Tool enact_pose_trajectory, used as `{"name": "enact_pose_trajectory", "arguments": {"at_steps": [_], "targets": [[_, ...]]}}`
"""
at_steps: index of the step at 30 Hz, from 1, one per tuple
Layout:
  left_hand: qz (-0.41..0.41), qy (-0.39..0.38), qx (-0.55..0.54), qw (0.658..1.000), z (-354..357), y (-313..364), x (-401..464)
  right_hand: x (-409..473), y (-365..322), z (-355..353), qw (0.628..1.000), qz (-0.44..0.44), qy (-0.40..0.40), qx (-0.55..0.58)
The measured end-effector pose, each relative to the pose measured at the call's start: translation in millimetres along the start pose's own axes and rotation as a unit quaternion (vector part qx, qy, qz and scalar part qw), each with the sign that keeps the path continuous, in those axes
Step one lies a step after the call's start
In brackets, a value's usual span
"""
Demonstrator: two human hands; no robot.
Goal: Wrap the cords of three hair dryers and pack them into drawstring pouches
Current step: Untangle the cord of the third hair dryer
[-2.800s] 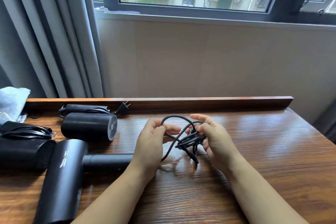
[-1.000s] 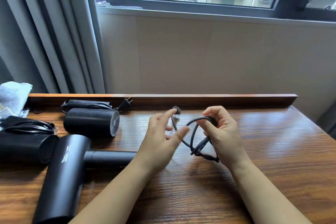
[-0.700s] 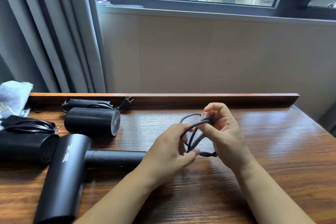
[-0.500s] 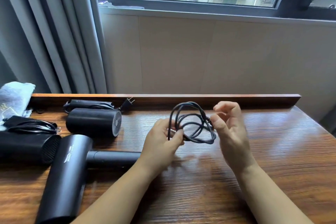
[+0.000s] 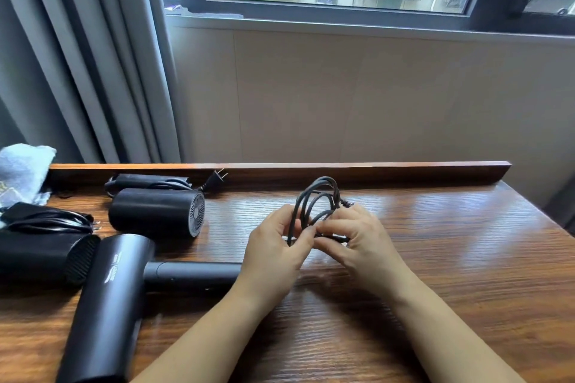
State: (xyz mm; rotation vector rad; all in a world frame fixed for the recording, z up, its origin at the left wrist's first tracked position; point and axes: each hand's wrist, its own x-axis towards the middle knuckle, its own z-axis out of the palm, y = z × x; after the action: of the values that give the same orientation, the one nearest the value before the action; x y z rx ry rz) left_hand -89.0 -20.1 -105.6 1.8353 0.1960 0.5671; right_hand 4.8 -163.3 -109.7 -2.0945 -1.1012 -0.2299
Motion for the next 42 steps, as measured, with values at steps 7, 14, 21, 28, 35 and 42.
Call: {"name": "enact_pose_trajectory", "arguments": {"at_steps": [7,14,21,28,35,42], "targets": [[-0.031,0.034,-0.059,0.997,-6,3,2,0,-6,-4,0.988,0.008,0.017,0.15],[-0.107,0.113,-0.209,0.965,-27,7,19,1,-12,-24,0.844,0.056,0.087,0.527],[-0.115,-0.038,-0.286,0.951,-14,14,9,-1,-10,-16,0.885,0.084,0.02,0.457],[-0.1,0.069,-0.221,0.968,-17,9,14,9,-11,-22,0.767,0.197,0.173,0.585],[-0.047,0.037,-0.175,0.983,-13,10,10,8,-5,-21,0.858,0.265,0.101,0.427],[-0.079,0.043,-0.118,0.989,-15,2,11,8,-3,-24,0.831,0.312,-0.004,0.461]]}}
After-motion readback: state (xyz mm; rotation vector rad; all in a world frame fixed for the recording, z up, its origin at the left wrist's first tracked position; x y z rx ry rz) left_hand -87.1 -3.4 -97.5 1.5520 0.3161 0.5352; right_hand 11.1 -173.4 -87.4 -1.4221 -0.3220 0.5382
